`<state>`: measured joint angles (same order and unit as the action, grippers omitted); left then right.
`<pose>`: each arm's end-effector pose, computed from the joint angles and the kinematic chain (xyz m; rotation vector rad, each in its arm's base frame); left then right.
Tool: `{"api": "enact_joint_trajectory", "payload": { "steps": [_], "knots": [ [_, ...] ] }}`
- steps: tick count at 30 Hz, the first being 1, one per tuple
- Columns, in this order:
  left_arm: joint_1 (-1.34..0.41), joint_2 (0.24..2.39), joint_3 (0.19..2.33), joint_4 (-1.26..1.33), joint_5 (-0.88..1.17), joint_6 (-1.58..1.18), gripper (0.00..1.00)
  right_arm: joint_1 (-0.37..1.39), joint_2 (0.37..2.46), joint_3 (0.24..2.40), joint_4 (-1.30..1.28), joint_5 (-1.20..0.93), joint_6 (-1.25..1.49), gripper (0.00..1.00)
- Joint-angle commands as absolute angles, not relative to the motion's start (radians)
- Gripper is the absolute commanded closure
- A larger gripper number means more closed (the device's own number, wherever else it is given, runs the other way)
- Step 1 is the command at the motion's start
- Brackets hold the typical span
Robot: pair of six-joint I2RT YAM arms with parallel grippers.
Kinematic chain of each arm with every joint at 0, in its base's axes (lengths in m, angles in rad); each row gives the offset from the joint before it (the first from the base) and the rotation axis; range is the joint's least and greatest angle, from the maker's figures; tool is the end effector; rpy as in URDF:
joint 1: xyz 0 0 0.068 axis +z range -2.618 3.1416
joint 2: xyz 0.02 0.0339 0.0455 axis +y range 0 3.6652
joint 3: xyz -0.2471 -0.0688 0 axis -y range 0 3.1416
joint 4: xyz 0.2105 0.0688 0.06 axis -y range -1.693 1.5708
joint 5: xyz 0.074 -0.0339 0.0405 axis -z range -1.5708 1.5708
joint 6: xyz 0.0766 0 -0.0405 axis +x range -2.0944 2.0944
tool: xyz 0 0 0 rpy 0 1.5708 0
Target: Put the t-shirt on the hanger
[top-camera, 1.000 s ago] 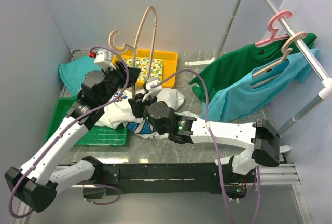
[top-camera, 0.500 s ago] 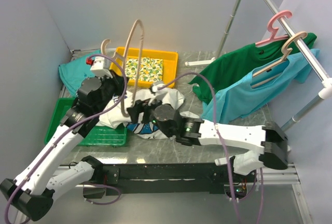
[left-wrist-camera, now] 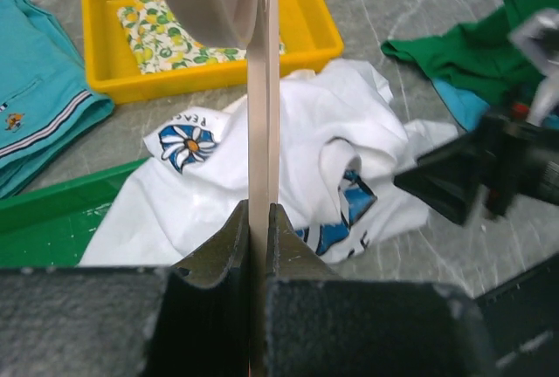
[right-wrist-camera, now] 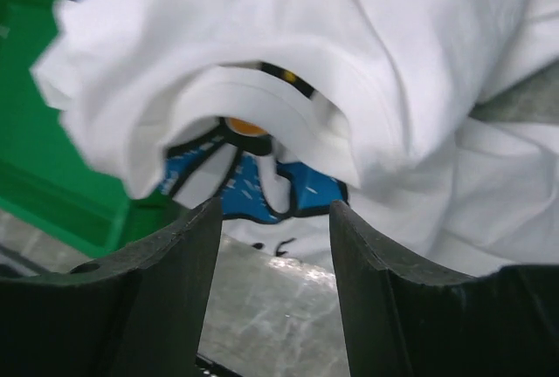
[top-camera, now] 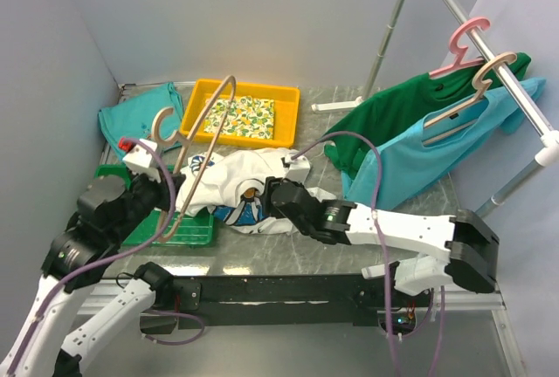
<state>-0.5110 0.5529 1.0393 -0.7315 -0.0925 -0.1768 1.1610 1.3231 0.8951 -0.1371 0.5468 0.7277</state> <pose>0.1025 -0.0494 0.3582 0.2395 1.8176 -0.4024 0.1535 0.2534 0.2456 -0.1334 2.0935 0.5829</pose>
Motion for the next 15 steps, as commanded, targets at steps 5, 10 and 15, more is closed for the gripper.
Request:
{"api": "enact_joint_trajectory", "payload": {
  "steps": [5,10,15],
  "knots": [
    [-0.52,0.502,1.121,-0.874,0.014,-0.118,0.99,1.101,1.485,0.975,-0.236,0.581,0.782,0.37],
    [-0.537,0.5,1.124,-0.881,0.003,-0.118,0.99,1.097,1.575,1.031,-0.29,0.65,0.822,0.37],
    [-0.574,0.491,1.121,-0.879,0.005,-0.115,0.99,1.031,1.65,1.129,-0.274,0.701,0.801,0.64]
  ]
}}
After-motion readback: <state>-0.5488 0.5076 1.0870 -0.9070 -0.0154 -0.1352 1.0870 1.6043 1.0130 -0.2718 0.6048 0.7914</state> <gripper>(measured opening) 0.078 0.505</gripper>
